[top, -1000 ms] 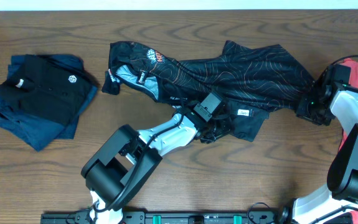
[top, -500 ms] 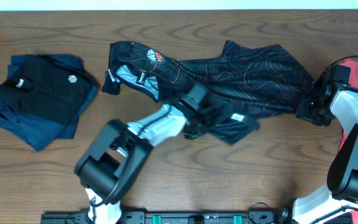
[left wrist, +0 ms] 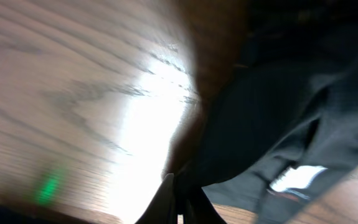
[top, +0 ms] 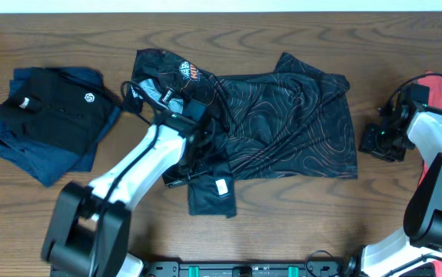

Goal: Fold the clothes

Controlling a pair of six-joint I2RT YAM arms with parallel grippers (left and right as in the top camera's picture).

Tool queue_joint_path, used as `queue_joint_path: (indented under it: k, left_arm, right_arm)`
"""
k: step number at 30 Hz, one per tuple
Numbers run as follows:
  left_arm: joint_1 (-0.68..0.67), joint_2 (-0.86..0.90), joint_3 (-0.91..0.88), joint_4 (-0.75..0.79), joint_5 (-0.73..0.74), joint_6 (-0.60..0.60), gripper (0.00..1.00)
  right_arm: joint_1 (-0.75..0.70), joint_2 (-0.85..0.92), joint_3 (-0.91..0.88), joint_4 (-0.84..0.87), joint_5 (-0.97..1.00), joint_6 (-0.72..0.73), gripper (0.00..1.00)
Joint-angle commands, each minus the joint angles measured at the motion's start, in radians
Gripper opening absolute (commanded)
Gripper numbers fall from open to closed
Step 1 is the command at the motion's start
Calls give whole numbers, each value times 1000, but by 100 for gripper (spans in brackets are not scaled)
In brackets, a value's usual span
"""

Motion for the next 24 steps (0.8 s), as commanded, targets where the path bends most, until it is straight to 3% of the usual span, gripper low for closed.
queue_joint_path:
  k: [1,15,24]
  left_arm:
    - [5,-23,6,-4,-76,30,6]
    - [5,-20,-32,10,-75,30,6]
    - [5,-20,-31,30,-74,30,6]
  right_arm:
    - [35,-4,5,-19,-55,-39,36]
    - [62,-4,-21,-218,-18,97,36]
    - [62,-4,-111,-180,-18,151,38]
